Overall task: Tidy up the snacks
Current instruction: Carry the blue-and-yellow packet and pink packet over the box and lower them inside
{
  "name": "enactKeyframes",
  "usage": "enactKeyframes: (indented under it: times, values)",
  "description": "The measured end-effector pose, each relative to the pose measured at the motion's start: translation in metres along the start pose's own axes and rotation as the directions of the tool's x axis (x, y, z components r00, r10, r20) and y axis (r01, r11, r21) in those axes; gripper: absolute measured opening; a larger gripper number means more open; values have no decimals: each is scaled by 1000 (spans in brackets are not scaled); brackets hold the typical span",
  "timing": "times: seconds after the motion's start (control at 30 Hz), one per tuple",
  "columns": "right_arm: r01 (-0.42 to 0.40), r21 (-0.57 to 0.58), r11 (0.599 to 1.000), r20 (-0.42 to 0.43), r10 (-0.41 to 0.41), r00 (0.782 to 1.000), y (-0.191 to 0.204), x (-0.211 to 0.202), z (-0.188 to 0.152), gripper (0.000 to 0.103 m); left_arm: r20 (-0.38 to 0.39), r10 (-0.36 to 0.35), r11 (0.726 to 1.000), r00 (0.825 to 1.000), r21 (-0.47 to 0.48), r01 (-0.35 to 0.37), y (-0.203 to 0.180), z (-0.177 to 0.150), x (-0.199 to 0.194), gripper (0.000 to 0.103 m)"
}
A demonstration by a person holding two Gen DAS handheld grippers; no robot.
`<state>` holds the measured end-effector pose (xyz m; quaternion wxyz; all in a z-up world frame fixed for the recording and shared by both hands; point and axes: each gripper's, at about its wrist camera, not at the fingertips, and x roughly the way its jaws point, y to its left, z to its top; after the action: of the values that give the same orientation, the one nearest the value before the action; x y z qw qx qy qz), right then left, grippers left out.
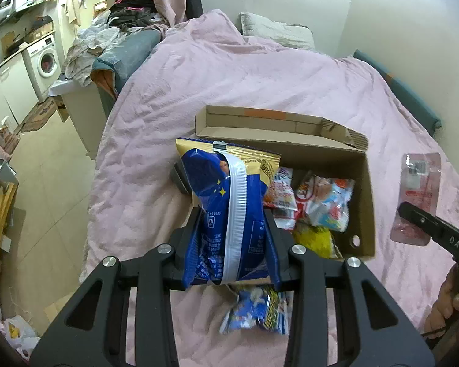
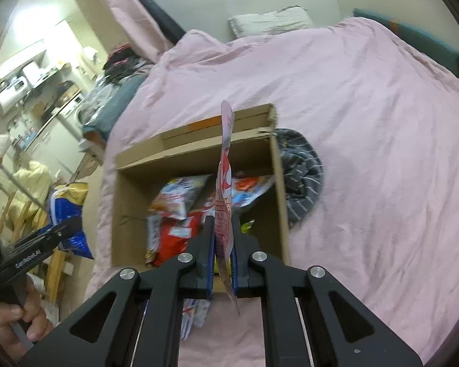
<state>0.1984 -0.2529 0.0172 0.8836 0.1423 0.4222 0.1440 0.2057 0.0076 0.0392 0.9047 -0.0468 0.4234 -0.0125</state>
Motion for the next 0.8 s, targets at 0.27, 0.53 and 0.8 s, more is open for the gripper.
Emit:
enactKeyframes:
  times: [0.27,0.53,0.8]
  values:
    - [27,47,999,-61,-24,998,-25,29,-11,9,-10,40,999,999,-27,-40,6,-10,37,33]
    - [47,48,998,-89,-43,995,-24,43,-10,9,-28,25,1000,999,-6,-25,1,-14,51,33]
    - [106,43,993,-143,-99,985,-16,65,-9,9,-62,6,1000,998,-25,-7,-2,-13,63,33]
